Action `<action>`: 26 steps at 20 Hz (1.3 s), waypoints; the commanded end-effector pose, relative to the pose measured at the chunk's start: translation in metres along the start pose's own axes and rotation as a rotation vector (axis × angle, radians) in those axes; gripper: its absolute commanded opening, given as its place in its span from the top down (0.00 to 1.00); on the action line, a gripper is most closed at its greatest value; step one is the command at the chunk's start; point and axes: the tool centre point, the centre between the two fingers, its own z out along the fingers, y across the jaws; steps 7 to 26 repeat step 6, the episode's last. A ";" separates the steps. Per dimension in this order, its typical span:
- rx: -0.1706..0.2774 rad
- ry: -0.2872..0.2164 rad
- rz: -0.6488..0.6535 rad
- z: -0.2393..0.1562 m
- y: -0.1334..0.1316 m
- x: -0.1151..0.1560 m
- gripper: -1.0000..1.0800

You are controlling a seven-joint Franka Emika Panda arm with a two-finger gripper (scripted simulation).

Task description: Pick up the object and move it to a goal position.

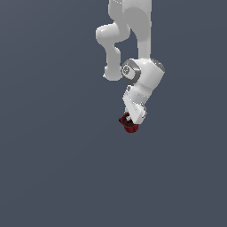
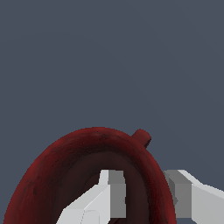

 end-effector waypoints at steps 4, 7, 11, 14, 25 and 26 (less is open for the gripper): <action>0.001 0.000 0.004 -0.009 -0.011 -0.006 1.00; 0.001 0.001 0.004 -0.010 -0.012 -0.006 1.00; 0.001 0.001 0.004 -0.010 -0.012 -0.006 1.00; 0.001 0.001 0.004 -0.010 -0.012 -0.006 1.00; 0.001 0.001 0.004 -0.010 -0.012 -0.006 1.00; 0.001 0.001 0.004 -0.010 -0.012 -0.006 1.00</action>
